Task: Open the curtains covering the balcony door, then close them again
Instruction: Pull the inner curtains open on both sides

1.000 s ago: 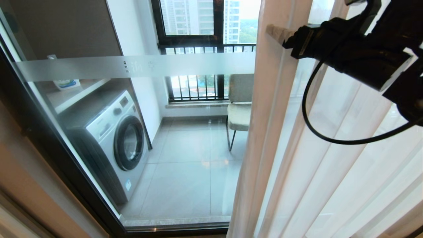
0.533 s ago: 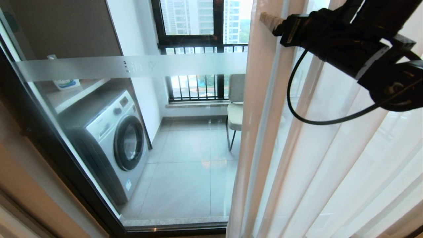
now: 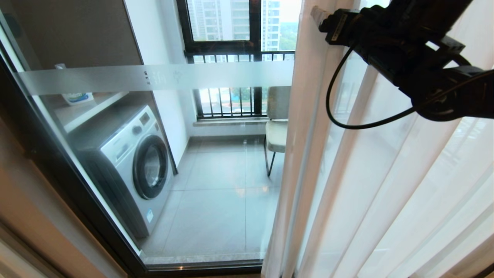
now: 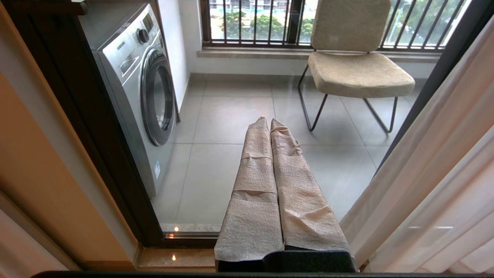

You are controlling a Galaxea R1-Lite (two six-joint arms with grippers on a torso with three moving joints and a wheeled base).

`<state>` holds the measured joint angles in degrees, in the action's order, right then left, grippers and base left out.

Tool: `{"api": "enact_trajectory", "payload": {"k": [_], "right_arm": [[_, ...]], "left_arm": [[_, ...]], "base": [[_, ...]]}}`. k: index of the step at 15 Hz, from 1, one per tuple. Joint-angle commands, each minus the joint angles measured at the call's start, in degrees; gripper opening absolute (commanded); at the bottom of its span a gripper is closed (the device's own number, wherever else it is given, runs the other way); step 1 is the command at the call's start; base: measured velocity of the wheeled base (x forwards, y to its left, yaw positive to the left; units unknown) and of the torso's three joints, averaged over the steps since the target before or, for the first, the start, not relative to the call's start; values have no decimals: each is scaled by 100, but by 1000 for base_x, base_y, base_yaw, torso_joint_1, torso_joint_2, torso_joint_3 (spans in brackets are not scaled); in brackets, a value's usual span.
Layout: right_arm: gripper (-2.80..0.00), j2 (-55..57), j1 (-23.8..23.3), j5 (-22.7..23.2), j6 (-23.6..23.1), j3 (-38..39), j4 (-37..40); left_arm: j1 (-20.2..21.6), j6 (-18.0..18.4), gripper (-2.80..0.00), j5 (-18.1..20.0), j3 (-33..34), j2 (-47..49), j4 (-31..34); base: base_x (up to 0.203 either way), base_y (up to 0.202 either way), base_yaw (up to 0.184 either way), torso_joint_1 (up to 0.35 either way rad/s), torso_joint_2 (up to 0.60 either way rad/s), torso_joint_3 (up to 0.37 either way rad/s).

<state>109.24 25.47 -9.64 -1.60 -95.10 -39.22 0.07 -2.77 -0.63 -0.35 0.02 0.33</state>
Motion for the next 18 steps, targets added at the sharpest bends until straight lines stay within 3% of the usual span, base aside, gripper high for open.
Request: {"api": "enact_trajectory", "payload": {"k": [1,2,12,18], "right_arm": [[0,18,2,-11,-19,-42,-33],[-280,3,2,-11,-25,-35,-27],[-280,-348,-91,-330,-176,32,36],[-280,-899,-747,-372,-192,723,125]], "left_arm": [[1,-4,-280,-7,0,-2,2],[1,-4,-280,2,0,-2,2],[1,-4,-280,-7,0,-2,2],[1,-4,-280,-7,0,-2,2]], "base": [[0,0,0,0,0,0],[0,0,0,0,0,0],[0,0,0,0,0,0],[0,0,0,0,0,0]]}}
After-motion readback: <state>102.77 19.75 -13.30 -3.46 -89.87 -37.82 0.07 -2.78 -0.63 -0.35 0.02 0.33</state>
